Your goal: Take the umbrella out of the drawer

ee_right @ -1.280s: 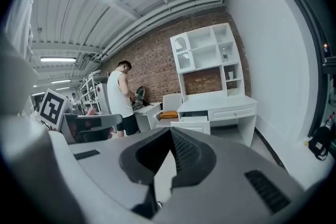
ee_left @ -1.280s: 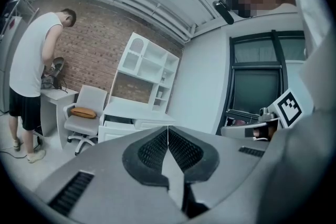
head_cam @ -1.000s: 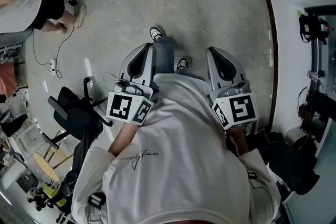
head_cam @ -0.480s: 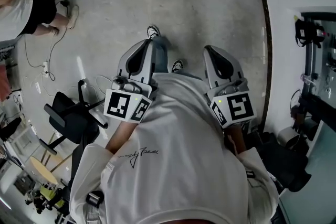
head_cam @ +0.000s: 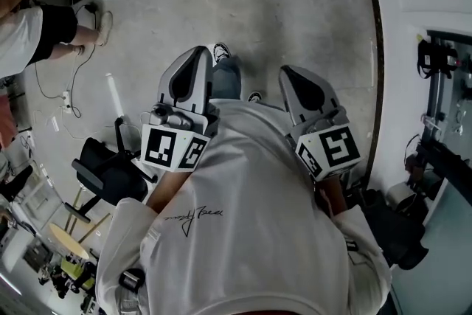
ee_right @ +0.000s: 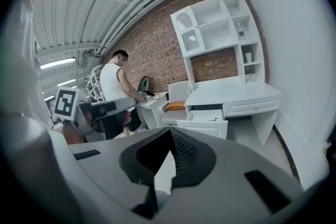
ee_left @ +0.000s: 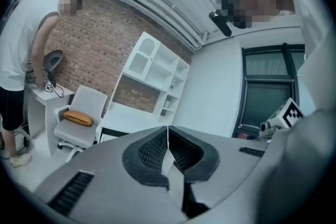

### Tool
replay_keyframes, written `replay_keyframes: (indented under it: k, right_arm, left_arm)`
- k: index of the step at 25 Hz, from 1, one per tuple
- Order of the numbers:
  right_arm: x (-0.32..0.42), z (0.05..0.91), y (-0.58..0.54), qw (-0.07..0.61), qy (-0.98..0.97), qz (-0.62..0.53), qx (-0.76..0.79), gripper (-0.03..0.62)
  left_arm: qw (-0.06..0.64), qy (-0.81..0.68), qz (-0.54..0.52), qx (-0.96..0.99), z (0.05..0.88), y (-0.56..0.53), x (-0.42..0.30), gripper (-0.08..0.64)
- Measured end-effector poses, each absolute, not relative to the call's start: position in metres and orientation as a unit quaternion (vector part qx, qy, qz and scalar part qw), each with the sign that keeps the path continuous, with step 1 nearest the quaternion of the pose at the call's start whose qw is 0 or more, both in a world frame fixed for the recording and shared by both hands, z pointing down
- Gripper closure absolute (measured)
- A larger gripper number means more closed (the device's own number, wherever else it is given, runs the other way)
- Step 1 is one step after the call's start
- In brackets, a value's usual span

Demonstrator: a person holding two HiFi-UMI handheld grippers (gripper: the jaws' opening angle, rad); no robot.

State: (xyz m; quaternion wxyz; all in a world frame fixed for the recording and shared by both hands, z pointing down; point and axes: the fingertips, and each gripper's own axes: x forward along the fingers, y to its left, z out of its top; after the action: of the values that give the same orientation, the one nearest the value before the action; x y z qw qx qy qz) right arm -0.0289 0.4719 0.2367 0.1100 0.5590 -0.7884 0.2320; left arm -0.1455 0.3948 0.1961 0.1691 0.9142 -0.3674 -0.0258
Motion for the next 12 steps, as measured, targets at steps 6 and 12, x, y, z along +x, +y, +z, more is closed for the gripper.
replay_keyframes:
  k: [6, 12]
  right_arm:
    - [-0.023, 0.232, 0.404, 0.105, -0.769, 0.209, 0.594, 0.569]
    - [-0.030, 0.224, 0.348, 0.082, -0.758, 0.221, 0.608, 0.568]
  left_arm:
    - [0.161, -0.373, -0.038, 0.913, 0.185, 0.329, -0.158, 0.543]
    - [0.160, -0.372, 0.018, 0.914, 0.202, 0.274, -0.167, 0.543]
